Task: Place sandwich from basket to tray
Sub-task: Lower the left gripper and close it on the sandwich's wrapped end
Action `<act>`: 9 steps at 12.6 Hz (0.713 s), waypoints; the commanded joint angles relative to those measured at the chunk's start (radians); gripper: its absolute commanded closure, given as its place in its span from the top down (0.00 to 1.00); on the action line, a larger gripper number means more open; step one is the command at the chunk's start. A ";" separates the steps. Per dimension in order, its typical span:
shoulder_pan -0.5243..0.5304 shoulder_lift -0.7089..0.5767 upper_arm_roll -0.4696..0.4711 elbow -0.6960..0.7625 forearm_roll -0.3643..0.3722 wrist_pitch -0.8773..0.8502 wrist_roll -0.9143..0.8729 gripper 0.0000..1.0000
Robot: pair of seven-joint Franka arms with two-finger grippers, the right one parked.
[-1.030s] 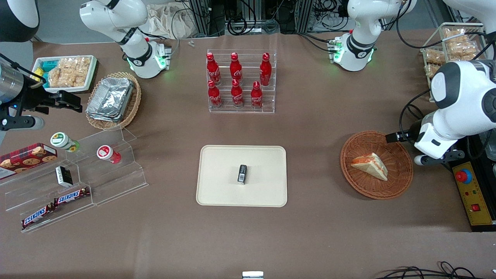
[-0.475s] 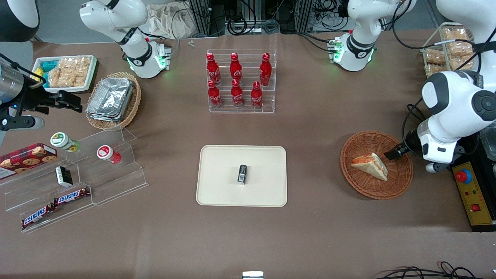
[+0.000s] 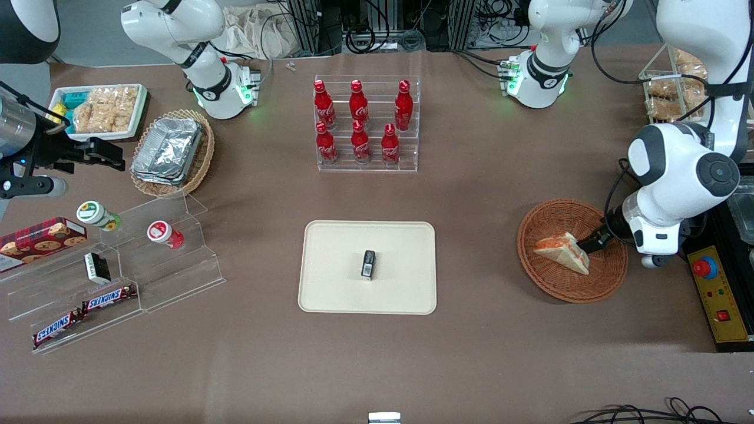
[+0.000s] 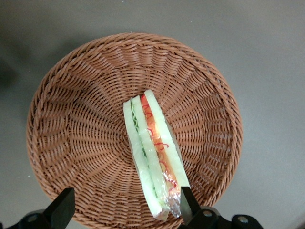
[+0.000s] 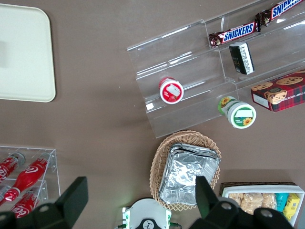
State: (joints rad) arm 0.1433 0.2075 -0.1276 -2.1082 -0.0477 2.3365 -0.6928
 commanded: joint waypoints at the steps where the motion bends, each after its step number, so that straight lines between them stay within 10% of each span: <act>1: 0.007 -0.010 -0.010 -0.058 -0.007 0.084 -0.054 0.99; 9: -0.024 0.032 -0.015 -0.056 0.008 0.148 -0.214 0.99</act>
State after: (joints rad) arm 0.1241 0.2355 -0.1435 -2.1441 -0.0509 2.4428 -0.8538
